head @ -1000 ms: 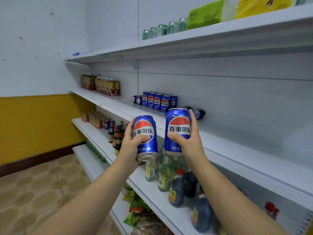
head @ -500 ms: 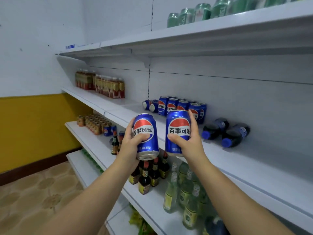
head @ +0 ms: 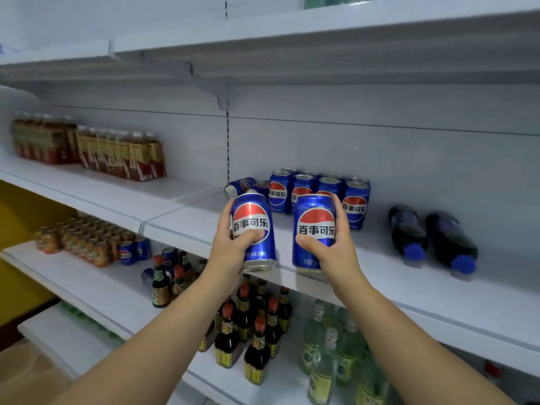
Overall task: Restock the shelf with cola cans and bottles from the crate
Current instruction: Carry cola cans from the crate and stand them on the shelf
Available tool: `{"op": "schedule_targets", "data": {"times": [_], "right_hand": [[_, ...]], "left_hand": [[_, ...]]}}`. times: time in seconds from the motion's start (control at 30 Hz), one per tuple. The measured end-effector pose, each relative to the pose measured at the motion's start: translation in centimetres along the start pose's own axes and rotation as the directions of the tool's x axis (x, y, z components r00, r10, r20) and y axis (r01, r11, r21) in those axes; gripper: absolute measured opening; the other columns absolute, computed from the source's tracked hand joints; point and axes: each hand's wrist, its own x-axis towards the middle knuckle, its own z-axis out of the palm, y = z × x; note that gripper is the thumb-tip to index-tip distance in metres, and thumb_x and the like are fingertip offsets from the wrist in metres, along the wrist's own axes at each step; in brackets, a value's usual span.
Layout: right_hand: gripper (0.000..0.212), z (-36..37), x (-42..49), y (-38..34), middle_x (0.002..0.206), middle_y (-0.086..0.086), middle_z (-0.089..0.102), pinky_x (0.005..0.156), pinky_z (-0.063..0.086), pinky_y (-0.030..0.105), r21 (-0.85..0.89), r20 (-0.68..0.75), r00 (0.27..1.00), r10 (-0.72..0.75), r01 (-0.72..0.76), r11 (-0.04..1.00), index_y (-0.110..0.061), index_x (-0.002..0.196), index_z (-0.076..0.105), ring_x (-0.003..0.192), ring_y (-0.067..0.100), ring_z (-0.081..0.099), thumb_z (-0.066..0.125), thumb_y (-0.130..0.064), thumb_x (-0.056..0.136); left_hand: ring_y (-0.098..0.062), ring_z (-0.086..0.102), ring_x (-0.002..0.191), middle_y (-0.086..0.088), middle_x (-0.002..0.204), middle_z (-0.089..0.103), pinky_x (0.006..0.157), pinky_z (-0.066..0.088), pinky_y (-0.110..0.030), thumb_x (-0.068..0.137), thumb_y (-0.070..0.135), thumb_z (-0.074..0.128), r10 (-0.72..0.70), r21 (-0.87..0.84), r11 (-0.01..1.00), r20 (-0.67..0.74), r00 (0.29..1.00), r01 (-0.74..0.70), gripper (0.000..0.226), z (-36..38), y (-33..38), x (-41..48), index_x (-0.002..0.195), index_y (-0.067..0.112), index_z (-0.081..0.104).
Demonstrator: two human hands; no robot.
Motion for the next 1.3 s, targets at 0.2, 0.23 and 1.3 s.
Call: {"op": "schedule_targets", "data": {"times": [0.2, 0.23, 1.3], "right_hand": [[0.093, 1.9, 6.0, 2.1, 0.115, -0.012, 0.052, 0.072, 0.051, 0.024, 0.014, -0.087, 0.996, -0.019, 0.02, 1.0, -0.043, 0.141, 0.02, 0.098, 0.006, 0.058, 0.074, -0.004, 0.075], [0.095, 2.3, 7.0, 2.5, 0.117, -0.009, 0.052, 0.072, 0.051, 0.024, 0.006, -0.092, 0.995, -0.022, 0.023, 1.0, -0.041, 0.142, 0.019, 0.099, 0.006, 0.058, 0.074, -0.005, 0.074], [0.097, 6.0, 15.3, 8.7, 0.11, -0.024, 0.051, 0.07, 0.05, 0.01, -0.296, -0.306, 0.952, 0.016, -0.111, 0.949, -0.039, 0.131, 0.024, 0.096, -0.006, 0.057, 0.079, 0.005, 0.064]], "left_hand": [[-0.022, 0.061, 0.101, -0.005, 0.122, 0.053, 0.08, 0.055, -0.038, 0.078, -0.007, 0.064, 0.061, 0.099, 0.993, 0.099, 0.993, -0.07, 0.075, -0.5, -2.0, 5.6, 0.123, 0.046, 0.035], [-0.023, 0.06, 0.103, -0.004, 0.123, 0.053, 0.081, 0.055, -0.039, 0.078, -0.006, 0.064, 0.058, 0.115, 0.991, 0.116, 0.992, -0.071, 0.076, -0.6, -2.2, 6.8, 0.122, 0.048, 0.035], [0.019, 0.044, 0.113, 0.025, 0.128, 0.04, 0.091, 0.041, -0.006, 0.073, -0.009, 0.069, 0.104, 0.331, 0.885, 0.542, 0.834, -0.326, 0.095, -2.8, -7.1, 22.6, 0.136, 0.039, 0.016]]}}
